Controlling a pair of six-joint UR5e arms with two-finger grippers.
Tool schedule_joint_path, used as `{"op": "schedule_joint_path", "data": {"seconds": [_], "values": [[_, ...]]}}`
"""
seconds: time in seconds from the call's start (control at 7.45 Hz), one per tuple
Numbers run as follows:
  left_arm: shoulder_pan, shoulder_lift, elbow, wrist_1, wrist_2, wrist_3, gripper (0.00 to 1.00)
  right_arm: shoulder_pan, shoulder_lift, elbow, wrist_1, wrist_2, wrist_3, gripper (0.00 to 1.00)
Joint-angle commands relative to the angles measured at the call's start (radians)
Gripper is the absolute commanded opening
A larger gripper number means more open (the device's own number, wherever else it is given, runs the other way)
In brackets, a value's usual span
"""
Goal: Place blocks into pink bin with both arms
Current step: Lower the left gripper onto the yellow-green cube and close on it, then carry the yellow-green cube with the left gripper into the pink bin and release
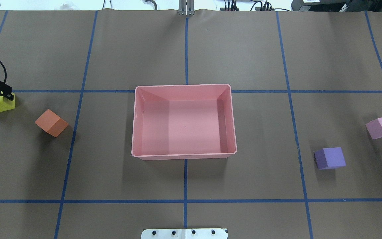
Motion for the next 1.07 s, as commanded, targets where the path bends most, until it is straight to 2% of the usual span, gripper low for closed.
{"op": "schedule_joint_path", "data": {"seconds": [0.0, 0.13, 0.54, 0.8, 0.94], "values": [[0.007, 0.0, 0.015, -0.031, 0.009, 0.005, 0.27, 0.0, 0.0, 0.001, 0.0, 0.0, 0.0, 1.0], [0.007, 0.0, -0.005, -0.029, 0.003, -0.001, 0.01, 0.0, 0.0, 0.001, 0.0, 0.0, 0.0, 1.0], [0.005, -0.003, -0.137, -0.002, -0.071, -0.009, 0.0, 0.0, 0.0, 0.001, 0.0, 0.0, 0.0, 1.0], [0.008, -0.107, -0.305, 0.235, -0.071, -0.1, 0.0, -0.006, 0.0, 0.004, 0.0, 0.0, -0.003, 1.0], [0.06, -0.159, -0.387, 0.349, -0.071, -0.146, 0.0, -0.023, 0.003, 0.011, 0.002, -0.002, -0.003, 1.0]]}}
